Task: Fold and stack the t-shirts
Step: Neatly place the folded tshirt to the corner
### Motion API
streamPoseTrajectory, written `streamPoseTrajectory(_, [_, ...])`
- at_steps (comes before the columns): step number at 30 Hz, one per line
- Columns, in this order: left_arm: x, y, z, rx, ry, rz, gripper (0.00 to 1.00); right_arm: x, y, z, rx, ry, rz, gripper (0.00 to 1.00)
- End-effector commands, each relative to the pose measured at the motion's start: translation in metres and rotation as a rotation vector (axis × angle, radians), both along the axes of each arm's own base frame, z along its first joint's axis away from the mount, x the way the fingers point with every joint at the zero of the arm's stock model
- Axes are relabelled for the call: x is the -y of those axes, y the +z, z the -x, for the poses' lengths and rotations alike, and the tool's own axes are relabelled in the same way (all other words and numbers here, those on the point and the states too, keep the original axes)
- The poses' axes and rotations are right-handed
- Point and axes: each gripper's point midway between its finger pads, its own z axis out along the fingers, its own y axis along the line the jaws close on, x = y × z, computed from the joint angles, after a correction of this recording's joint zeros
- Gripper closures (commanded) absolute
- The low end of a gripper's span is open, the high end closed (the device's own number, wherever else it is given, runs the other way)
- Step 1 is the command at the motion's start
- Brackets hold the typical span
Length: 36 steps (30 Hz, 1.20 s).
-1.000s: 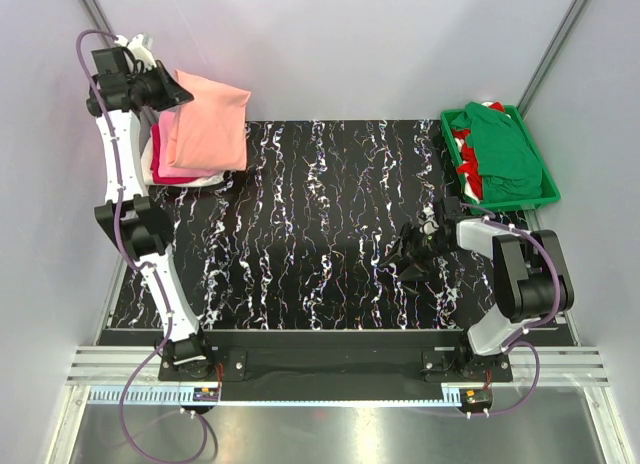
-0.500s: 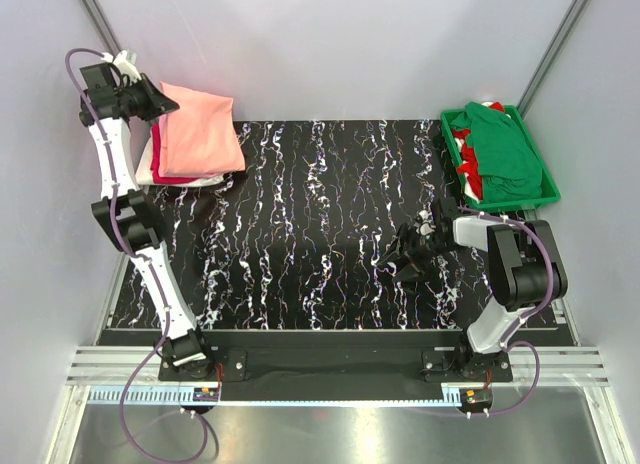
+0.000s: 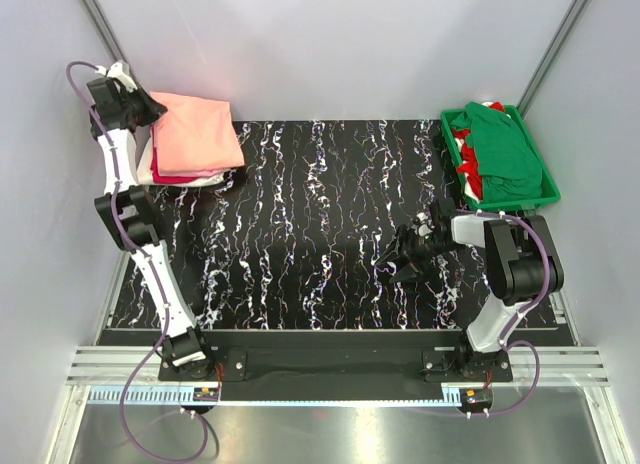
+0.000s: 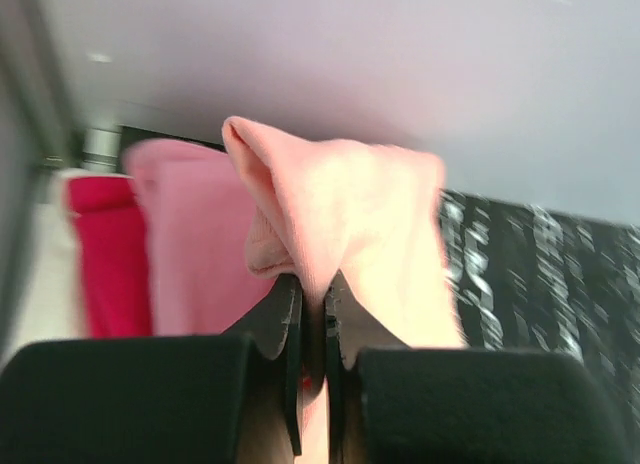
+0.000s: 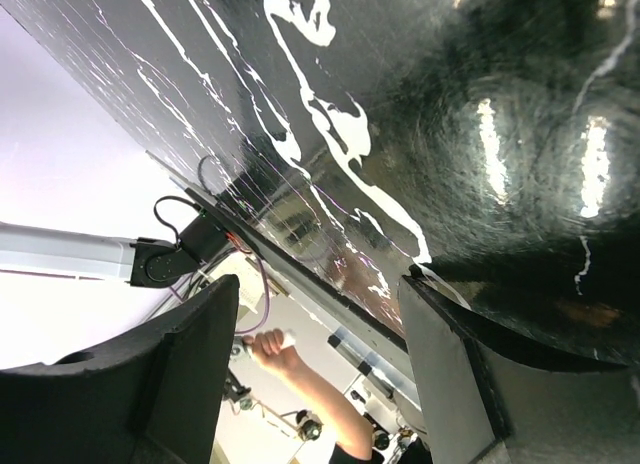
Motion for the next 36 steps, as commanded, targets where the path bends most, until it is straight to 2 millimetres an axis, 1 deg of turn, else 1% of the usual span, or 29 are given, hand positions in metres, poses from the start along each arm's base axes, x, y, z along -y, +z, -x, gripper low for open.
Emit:
streamPoseTrajectory(1, [-0.051, 0.021, -0.03, 0.163, 0.208, -0.122, 0.99, 0.027, -0.049, 0.009, -0.009, 0.014, 0.218, 0.26])
streamPoseTrajectory(2, [-0.057, 0.02, -0.034, 0.174, 0.237, -0.127, 0.99, 0.026, -0.05, 0.009, -0.011, 0.011, 0.211, 0.26])
streamPoseTrajectory(3, [-0.071, 0.018, -0.036, 0.179, 0.298, -0.139, 0.93, 0.024, -0.051, 0.007, -0.007, 0.004, 0.199, 0.27])
streamPoseTrajectory(4, [-0.075, 0.013, -0.043, 0.202, 0.322, -0.137, 0.89, 0.024, -0.057, 0.01, -0.026, 0.004, 0.198, 0.27])
streamPoseTrajectory(5, [-0.079, 0.011, -0.045, 0.216, 0.339, -0.139, 0.8, 0.024, -0.061, 0.011, -0.035, 0.004, 0.195, 0.26])
streamPoseTrajectory(6, [-0.084, 0.006, -0.048, 0.222, 0.37, -0.145, 0.45, 0.023, -0.066, 0.013, -0.053, 0.006, 0.186, 0.27])
streamPoseTrajectory(7, [-0.086, 0.01, -0.052, 0.258, 0.381, -0.155, 0.34, 0.022, -0.067, 0.012, -0.059, 0.005, 0.182, 0.28])
streamPoseTrajectory(10, [-0.085, 0.016, -0.053, 0.265, 0.404, -0.165, 0.11, 0.021, -0.064, 0.01, -0.049, 0.014, 0.171, 0.28])
streamPoseTrajectory(11, [-0.081, 0.001, -0.049, 0.223, 0.408, -0.158, 0.01, 0.021, -0.064, 0.01, -0.042, 0.013, 0.173, 0.28])
streamPoseTrajectory(12, [-0.079, 0.032, -0.039, 0.251, 0.421, -0.167, 0.01, 0.021, -0.062, 0.009, -0.033, 0.012, 0.17, 0.27])
streamPoseTrajectory(13, [-0.077, 0.046, -0.033, 0.277, 0.439, -0.175, 0.01, 0.021, -0.061, 0.01, -0.028, 0.011, 0.171, 0.27])
streamPoseTrajectory(14, [-0.078, 0.048, -0.023, 0.264, 0.474, -0.172, 0.01, 0.021, -0.061, 0.009, -0.02, 0.01, 0.173, 0.27])
streamPoseTrajectory(15, [-0.074, 0.061, -0.005, 0.26, 0.501, -0.152, 0.01, 0.021, -0.058, 0.007, -0.005, 0.01, 0.173, 0.27])
streamPoseTrajectory(17, [-0.073, 0.067, 0.012, 0.233, 0.533, -0.139, 0.01, 0.022, -0.056, 0.006, 0.007, 0.008, 0.178, 0.27])
streamPoseTrajectory(18, [-0.073, 0.08, 0.023, 0.233, 0.563, -0.139, 0.01, 0.022, -0.054, 0.004, 0.021, 0.005, 0.182, 0.27])
streamPoseTrajectory(19, [-0.073, 0.075, 0.031, 0.184, 0.569, -0.135, 0.01, 0.023, -0.053, 0.006, 0.024, 0.004, 0.183, 0.27])
streamPoseTrajectory(20, [-0.072, 0.077, 0.036, 0.165, 0.576, -0.134, 0.01, 0.023, -0.052, 0.004, 0.033, 0.0, 0.185, 0.27])
streamPoseTrajectory(21, [-0.071, 0.085, 0.044, 0.156, 0.583, -0.135, 0.01, 0.023, -0.051, 0.004, 0.04, 0.001, 0.184, 0.27])
streamPoseTrajectory(22, [-0.068, 0.075, 0.052, 0.104, 0.582, -0.127, 0.01, 0.023, -0.049, 0.003, 0.051, 0.0, 0.184, 0.27])
streamPoseTrajectory(23, [-0.069, 0.072, 0.059, 0.083, 0.587, -0.121, 0.01, 0.023, -0.048, 0.002, 0.06, -0.001, 0.183, 0.27])
streamPoseTrajectory(24, [-0.067, 0.079, 0.067, 0.082, 0.588, -0.112, 0.01, 0.023, -0.047, 0.002, 0.066, -0.002, 0.185, 0.27])
streamPoseTrajectory(25, [-0.066, 0.062, 0.077, 0.024, 0.592, -0.101, 0.01, 0.023, -0.047, 0.003, 0.064, -0.004, 0.187, 0.27])
streamPoseTrajectory(26, [-0.07, 0.058, 0.084, 0.002, 0.606, -0.091, 0.01, 0.023, -0.047, 0.002, 0.066, -0.002, 0.184, 0.27])
streamPoseTrajectory(27, [-0.069, 0.057, 0.09, -0.014, 0.609, -0.061, 0.01, 0.023, -0.047, 0.003, 0.063, -0.002, 0.183, 0.27])
streamPoseTrajectory(29, [-0.067, 0.032, 0.1, -0.093, 0.592, -0.005, 0.05, 0.022, -0.047, 0.003, 0.063, 0.002, 0.174, 0.27])
streamPoseTrajectory(31, [-0.062, 0.013, 0.105, -0.147, 0.575, 0.063, 0.11, 0.021, -0.049, 0.004, 0.055, 0.005, 0.17, 0.27])
streamPoseTrajectory(32, [-0.056, -0.001, 0.107, -0.177, 0.545, 0.101, 0.12, 0.021, -0.049, 0.004, 0.048, 0.006, 0.168, 0.27])
streamPoseTrajectory(35, [-0.041, -0.023, 0.106, -0.22, 0.482, 0.166, 0.18, 0.021, -0.05, 0.004, 0.045, 0.008, 0.166, 0.27])
streamPoseTrajectory(36, [-0.037, -0.036, 0.106, -0.247, 0.47, 0.184, 0.19, 0.021, -0.05, 0.004, 0.043, 0.007, 0.167, 0.27])
